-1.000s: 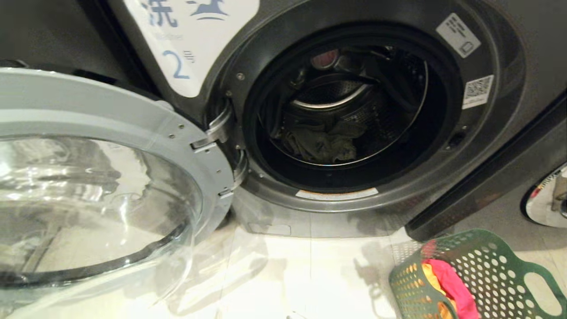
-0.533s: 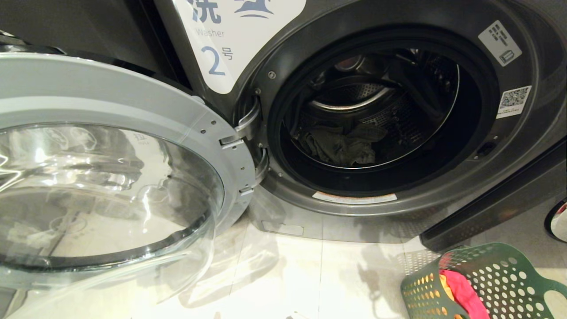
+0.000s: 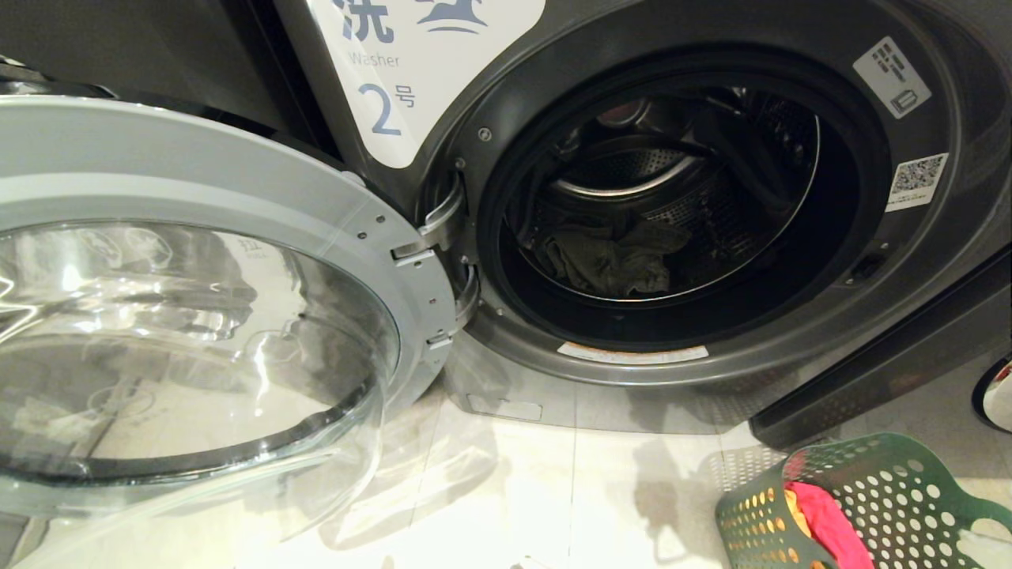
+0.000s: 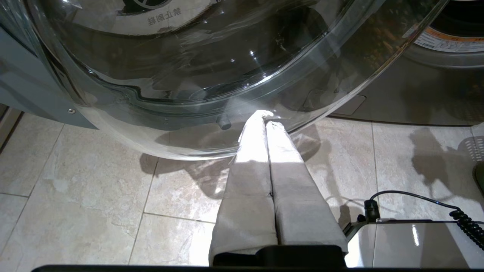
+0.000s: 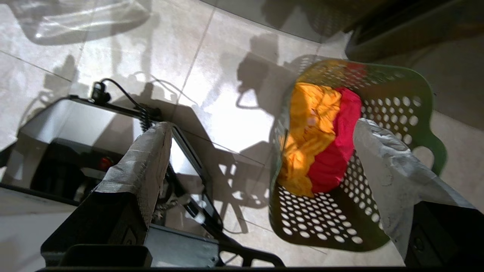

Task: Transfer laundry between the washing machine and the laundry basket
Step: Pick a cloth and place it into the basket

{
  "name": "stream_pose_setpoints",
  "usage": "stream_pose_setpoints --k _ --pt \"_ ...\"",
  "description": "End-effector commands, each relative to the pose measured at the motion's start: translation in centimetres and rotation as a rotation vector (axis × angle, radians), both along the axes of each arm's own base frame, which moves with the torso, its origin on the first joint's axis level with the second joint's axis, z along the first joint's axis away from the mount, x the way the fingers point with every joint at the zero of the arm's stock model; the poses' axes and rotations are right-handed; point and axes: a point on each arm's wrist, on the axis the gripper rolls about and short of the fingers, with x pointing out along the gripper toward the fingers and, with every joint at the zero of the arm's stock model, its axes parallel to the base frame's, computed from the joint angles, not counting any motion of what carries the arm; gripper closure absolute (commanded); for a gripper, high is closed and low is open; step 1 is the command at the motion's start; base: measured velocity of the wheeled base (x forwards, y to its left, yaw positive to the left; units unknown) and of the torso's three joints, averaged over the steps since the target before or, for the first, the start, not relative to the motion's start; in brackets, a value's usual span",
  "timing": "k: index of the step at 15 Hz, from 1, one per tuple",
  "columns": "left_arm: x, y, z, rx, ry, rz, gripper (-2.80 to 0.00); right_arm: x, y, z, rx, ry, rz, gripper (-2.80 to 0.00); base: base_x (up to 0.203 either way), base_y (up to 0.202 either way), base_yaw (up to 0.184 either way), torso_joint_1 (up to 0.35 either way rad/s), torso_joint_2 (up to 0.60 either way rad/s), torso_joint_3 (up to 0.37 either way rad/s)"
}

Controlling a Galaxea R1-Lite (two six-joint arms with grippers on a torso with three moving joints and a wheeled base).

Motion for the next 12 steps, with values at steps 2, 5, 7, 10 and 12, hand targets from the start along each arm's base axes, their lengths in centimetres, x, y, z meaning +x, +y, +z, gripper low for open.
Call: stream_pose_setpoints --k 2,5,7,10,12 --pt "0.0 0.0 0.0 0.000 0.000 0.000 0.00 4.9 5.2 -1.7 0.014 -0.009 0.025 -2.80 0.000 0.000 0.000 0.000 0.00 0.000" --pt "0.0 0.0 0.0 0.000 0.000 0.000 0.00 9.5 9.8 -4.4 0.013 -0.020 0.030 -2.80 0.000 0.000 0.000 0.000 0.00 0.000" --pt "0.0 0.0 0.0 0.000 0.000 0.000 0.00 12.5 11.9 -5.8 0.040 -0.072 -0.006 -2.80 0.000 0.000 0.000 0.000 0.00 0.000" --pt "0.0 0.0 0.0 0.000 0.000 0.000 0.00 17.0 11.8 -6.0 0.024 -0.228 -0.102 -2.80 0.000 0.000 0.000 0.000 0.00 0.000" --pt "0.0 0.0 0.0 0.000 0.000 0.000 0.00 18.8 11.6 -6.1 0.008 -0.303 -0.116 -2.80 0.000 0.000 0.000 0.000 0.00 0.000"
